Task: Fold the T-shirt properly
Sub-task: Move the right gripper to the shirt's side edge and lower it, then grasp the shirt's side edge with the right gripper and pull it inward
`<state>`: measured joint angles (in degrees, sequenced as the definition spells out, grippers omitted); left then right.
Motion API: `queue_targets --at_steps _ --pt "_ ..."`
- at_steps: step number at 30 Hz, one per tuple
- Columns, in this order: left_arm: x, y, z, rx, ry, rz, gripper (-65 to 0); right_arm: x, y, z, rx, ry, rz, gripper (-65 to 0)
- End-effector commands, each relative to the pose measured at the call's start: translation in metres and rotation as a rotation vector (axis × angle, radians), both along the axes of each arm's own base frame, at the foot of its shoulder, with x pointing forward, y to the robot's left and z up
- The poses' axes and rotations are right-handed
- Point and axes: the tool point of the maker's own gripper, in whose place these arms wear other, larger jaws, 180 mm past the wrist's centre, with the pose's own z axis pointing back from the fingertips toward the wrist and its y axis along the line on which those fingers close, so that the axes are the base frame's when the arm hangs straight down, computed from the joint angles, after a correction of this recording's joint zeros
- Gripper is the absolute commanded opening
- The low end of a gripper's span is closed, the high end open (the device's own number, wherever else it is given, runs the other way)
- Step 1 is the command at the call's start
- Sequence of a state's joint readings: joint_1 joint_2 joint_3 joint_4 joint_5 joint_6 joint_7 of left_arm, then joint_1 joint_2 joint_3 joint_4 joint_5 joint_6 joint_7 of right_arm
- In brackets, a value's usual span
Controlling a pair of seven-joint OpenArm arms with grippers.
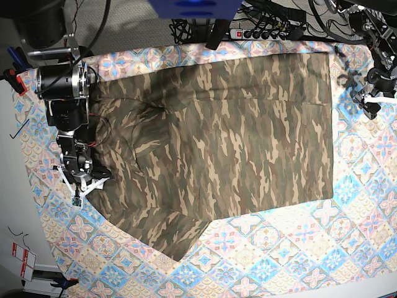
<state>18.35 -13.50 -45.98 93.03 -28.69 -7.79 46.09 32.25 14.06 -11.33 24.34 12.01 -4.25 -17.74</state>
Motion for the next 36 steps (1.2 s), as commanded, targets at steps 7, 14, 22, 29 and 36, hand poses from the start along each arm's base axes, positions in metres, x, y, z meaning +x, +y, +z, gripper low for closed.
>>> queue_targets --at_steps 7,14,22,29,36 --pt "0.007 0.006 0.014 0.034 -0.034 -0.009 -15.3 0.009 -0.011 0.012 -0.026 -0.019 -0.013 -61.7" --pt "0.007 0.006 0.014 0.034 -0.034 -0.009 -15.3 0.015 0.004 0.03 -0.028 -0.077 0.033 -65.0" --pt "0.007 0.006 0.014 0.034 -0.034 -0.009 -15.3 0.037 0.032 0.085 -0.004 -0.137 0.092 -65.0" --pt "0.007 0.006 0.014 0.034 -0.034 -0.009 -15.3 0.024 0.037 0.077 0.008 -0.096 0.097 -65.0" --pt "0.007 0.006 0.013 0.033 -0.033 -0.01 -15.3 -0.014 0.025 0.061 0.043 -0.046 0.042 -65.0"
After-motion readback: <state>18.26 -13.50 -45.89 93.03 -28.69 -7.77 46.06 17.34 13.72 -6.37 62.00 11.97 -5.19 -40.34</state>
